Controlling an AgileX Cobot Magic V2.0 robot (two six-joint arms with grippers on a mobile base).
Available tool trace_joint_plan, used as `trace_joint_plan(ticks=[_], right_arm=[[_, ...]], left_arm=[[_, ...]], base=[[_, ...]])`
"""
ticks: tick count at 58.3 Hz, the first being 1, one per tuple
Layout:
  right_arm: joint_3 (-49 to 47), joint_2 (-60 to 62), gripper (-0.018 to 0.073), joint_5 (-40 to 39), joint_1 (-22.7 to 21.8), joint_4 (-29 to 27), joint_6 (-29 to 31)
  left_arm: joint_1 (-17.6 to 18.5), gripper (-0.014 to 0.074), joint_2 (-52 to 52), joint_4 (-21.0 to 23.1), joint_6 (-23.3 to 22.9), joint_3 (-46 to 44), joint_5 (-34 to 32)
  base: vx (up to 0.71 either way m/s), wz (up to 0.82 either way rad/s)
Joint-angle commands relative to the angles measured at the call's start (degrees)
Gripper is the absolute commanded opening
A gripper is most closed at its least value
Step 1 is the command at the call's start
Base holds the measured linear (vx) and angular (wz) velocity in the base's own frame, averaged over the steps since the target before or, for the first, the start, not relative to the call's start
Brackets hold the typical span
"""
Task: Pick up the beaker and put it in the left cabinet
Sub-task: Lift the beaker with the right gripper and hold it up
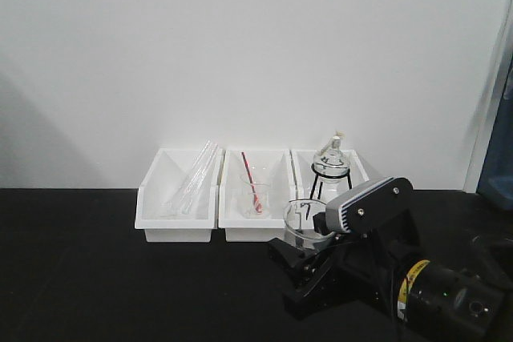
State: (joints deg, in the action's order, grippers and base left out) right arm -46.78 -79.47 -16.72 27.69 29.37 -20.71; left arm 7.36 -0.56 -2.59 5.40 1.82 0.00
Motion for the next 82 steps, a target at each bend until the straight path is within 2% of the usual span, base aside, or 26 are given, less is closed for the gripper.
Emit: trace_joint_plan(ticks=[1, 11, 16, 27, 82], right_arm=[[-1.4, 2.6, -0.0003, -2.4, -0.1, -0.8, -0.2], [-2.8, 2.8, -0.0003, -1.3, 0.0, -0.8, -2.1], [-5.6, 2.8, -0.0003, 2.6, 1.4, -0.8, -4.3], [-10.5, 2.7, -0.0002, 12.2, 5.4, -0.6, -4.2], [-10.4, 2.7, -0.0003, 12.8, 5.4, -0.6, -4.2]], left_arm=[[0.0, 0.0001, -1.1, 0.2, -0.2, 0.9, -4.3], [0.0, 0.0001, -1.1, 0.2, -0.2, 0.9, -4.3], [0.0, 0.0001, -1.1, 0.2, -0.2, 0.9, -4.3], [0.0, 0.0001, -1.1, 0.2, -0.2, 0.9, -4.3], [0.0, 0.0001, -1.1, 0.2, -0.2, 0.9, -4.3]], base=[[0.00, 0.00], [0.00, 0.00], [0.00, 0.00], [0.00, 0.00], [0.00, 0.00]])
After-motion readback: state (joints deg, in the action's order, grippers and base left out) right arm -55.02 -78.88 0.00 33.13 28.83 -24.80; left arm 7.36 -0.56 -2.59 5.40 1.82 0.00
